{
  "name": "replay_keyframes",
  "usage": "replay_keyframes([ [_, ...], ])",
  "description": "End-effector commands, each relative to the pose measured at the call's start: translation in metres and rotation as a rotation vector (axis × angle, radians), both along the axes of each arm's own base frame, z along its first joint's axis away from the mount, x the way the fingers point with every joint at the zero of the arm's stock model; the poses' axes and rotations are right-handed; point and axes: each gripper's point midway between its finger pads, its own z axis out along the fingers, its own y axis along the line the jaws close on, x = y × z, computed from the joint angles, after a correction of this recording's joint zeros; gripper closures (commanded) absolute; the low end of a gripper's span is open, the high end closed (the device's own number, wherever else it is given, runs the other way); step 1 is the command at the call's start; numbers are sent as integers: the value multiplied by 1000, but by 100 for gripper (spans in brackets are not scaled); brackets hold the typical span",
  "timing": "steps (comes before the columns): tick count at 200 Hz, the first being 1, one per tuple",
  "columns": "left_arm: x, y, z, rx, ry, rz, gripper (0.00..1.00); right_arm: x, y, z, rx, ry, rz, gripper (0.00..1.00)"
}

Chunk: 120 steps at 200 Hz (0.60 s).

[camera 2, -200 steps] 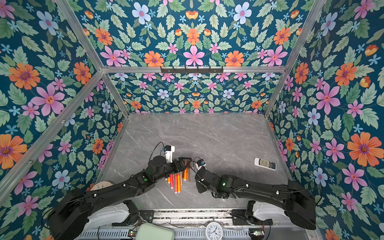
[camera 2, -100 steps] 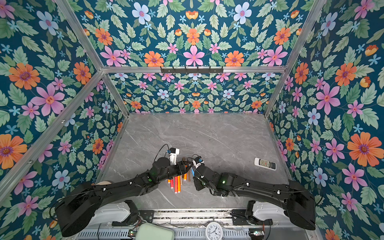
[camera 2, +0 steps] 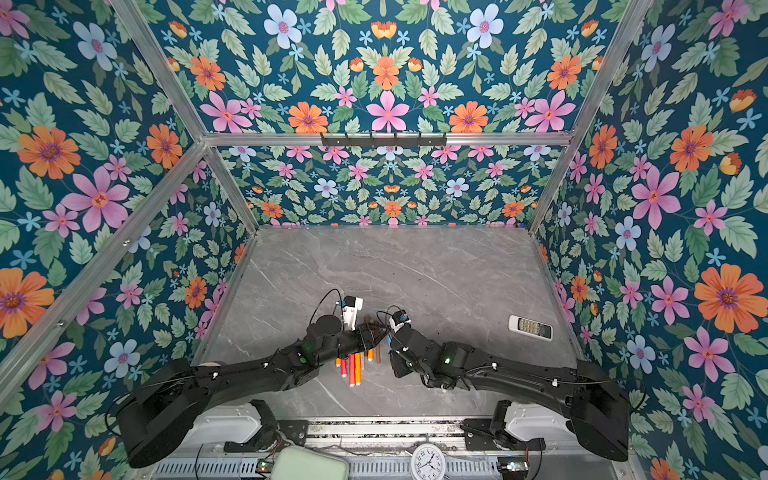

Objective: Open the pen caps
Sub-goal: 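Lift the blue marker toward the left gripper while the left gripper grips its cap, then hold the cap with the left gripper and pull the marker away with the right gripper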

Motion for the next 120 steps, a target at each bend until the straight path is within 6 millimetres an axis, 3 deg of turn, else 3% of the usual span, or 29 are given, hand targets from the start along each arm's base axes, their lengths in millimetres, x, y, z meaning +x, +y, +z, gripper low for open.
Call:
replay_keyframes([
  [1, 0, -3, 7, -33, -13, -5, 63, 0, 1, -1, -5, 0, 6, 97],
  [54, -1, -5, 5, -30, -16, -10, 68, 0, 7, 0, 5, 6, 20, 97],
  [120, -4, -7, 7, -36, -21, -24, 92, 2, 6, 5, 4, -9, 13, 97],
])
